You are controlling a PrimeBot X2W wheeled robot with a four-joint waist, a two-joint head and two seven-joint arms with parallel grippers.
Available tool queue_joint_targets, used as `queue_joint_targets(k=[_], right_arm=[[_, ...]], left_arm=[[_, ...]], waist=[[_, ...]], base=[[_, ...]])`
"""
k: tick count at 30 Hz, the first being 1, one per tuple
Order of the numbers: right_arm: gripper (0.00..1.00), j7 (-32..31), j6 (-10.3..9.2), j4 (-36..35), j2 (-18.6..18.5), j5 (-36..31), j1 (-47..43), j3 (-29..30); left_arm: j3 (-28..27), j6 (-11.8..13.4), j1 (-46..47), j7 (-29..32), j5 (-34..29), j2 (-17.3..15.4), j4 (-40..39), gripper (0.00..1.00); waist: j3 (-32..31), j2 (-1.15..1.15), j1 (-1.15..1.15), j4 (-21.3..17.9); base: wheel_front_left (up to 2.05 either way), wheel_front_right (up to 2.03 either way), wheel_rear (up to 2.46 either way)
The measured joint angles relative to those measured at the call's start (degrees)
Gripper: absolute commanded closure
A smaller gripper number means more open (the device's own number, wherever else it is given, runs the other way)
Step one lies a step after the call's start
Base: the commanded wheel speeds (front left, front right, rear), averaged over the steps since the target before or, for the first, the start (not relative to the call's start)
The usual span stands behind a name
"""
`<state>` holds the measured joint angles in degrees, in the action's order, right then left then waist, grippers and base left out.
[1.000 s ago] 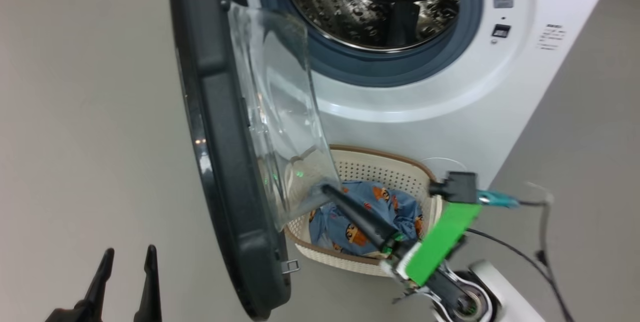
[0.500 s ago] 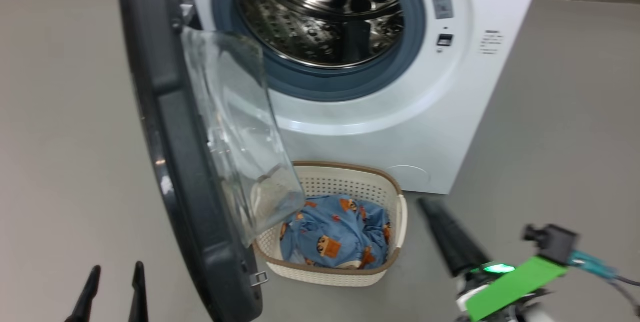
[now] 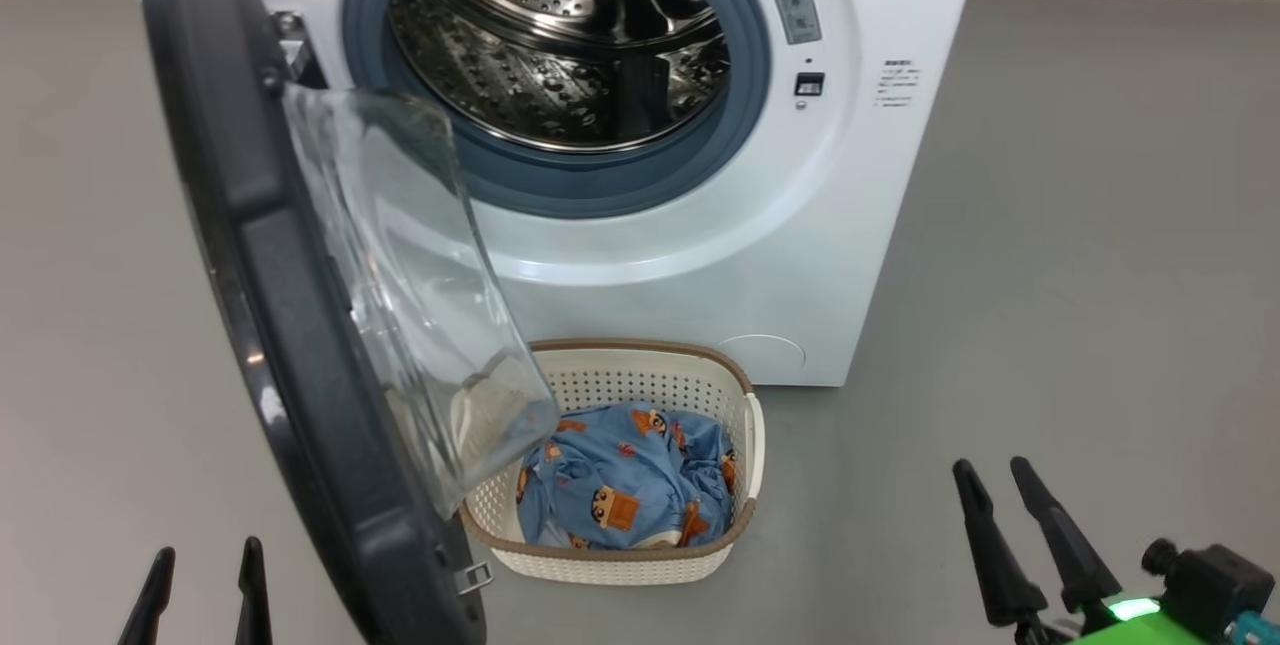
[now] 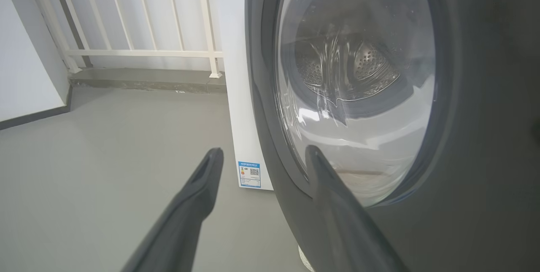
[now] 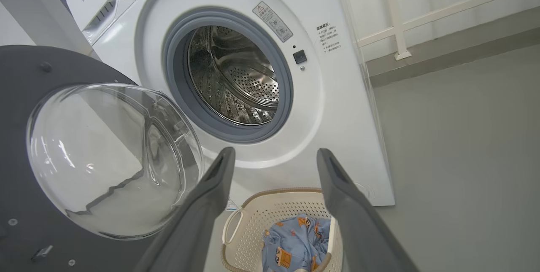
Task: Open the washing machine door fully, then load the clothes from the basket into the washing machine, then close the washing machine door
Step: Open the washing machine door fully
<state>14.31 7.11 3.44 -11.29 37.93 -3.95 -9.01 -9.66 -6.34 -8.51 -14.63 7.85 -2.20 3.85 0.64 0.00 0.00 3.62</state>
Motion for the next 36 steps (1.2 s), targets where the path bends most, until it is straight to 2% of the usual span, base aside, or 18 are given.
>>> queue_joint_targets(k=[9,15,23,36], right_arm=[[0.00,0.0,0.01,-1.3,4.0,-18.7,-3.8,6.0],[0.00,0.0,0.01,-2.9,6.8,-27.0,-5.9,11.3],[0.00,0.0,0.02,-3.0,8.4,-31.3,-7.0,16.0],[0.00,0.0,0.02,-2.2,9.0,-31.3,-7.0,16.2]], left_arm=[[-0.7,-0.1,-1.0,0.0,0.1,0.0,0.0,0.00],[-1.0,-0.1,-1.0,0.0,0.2,0.0,0.0,0.00],[-1.8,-0.1,-2.5,0.0,0.5,0.0,-0.1,0.00],[-1.7,0.1,-3.2,0.0,1.1,0.0,-0.2,0.00]], waist=[[-0.1,0.00,0.00,-1.7],[-0.1,0.00,0.00,-1.8],[-0.3,0.00,0.00,-2.8],[-0.5,0.00,0.00,-3.4]], base=[[0.00,0.00,0.00],[0.00,0.00,0.00],[0.00,0.00,0.00],[0.00,0.00,0.00]])
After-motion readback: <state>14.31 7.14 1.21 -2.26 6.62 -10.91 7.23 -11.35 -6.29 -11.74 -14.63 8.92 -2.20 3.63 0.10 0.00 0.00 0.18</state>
